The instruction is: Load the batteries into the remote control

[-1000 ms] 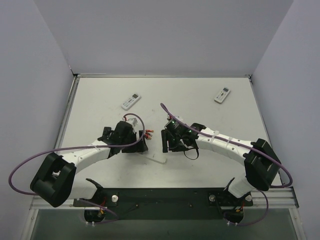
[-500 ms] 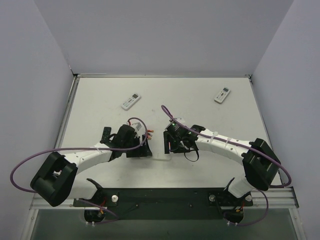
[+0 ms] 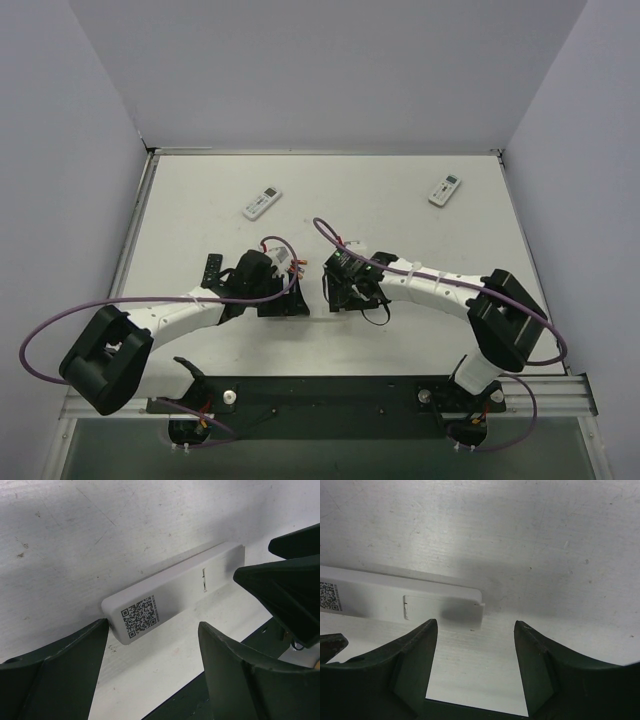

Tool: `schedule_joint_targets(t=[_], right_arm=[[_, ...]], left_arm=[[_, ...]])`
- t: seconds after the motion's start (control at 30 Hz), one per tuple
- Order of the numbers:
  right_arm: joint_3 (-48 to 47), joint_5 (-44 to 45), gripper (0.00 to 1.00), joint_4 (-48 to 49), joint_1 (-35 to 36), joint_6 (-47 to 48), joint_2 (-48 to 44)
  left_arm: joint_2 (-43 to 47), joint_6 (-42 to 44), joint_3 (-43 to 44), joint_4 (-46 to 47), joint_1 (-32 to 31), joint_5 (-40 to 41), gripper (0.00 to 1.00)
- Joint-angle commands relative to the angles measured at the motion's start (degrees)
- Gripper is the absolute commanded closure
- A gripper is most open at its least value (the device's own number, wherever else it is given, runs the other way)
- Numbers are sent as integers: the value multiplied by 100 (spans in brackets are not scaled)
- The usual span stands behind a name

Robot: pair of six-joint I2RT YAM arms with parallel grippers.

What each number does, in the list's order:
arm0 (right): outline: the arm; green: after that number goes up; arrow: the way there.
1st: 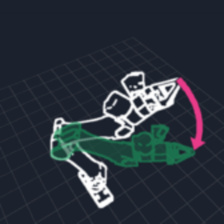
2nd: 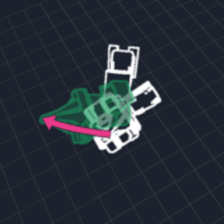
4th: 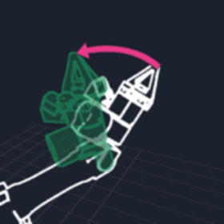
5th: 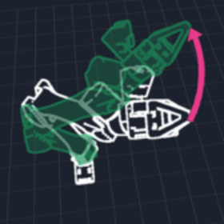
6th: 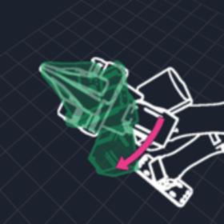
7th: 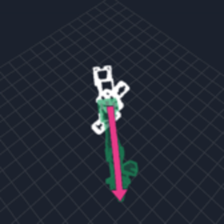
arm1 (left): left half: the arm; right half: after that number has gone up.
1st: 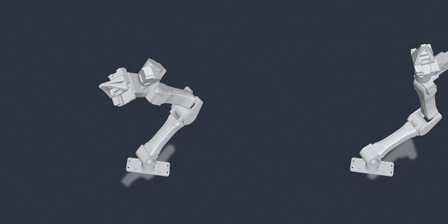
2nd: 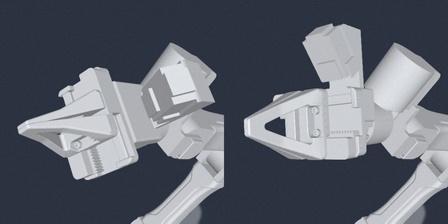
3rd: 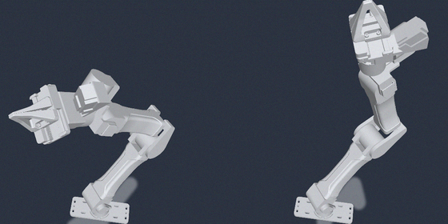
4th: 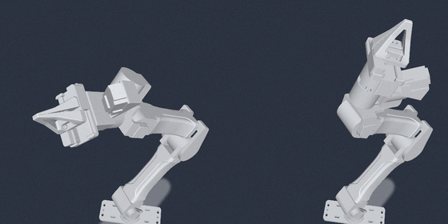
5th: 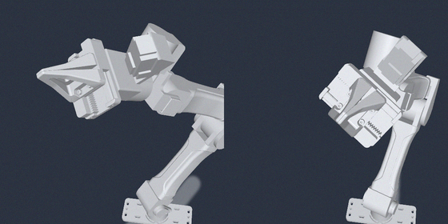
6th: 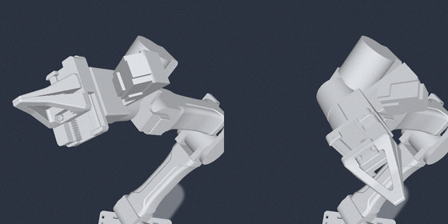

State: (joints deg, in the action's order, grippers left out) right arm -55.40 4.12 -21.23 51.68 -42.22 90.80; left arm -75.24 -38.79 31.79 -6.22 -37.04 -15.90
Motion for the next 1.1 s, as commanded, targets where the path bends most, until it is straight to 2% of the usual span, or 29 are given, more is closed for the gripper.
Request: schedule_joint_targets(t=[0.0, 0.4, 1.07], right_arm=[[-384, 300, 43, -294, 123, -94, 209], [-612, 274, 45, -373, 158, -147, 535], [-867, 195, 56, -671, 272, -287, 886]], left_arm=[[194, 2, 64, 139, -14, -106, 18], [141, 73, 90, 103, -14, -141, 18], [168, 108, 90, 51, -23, -194, 18]])
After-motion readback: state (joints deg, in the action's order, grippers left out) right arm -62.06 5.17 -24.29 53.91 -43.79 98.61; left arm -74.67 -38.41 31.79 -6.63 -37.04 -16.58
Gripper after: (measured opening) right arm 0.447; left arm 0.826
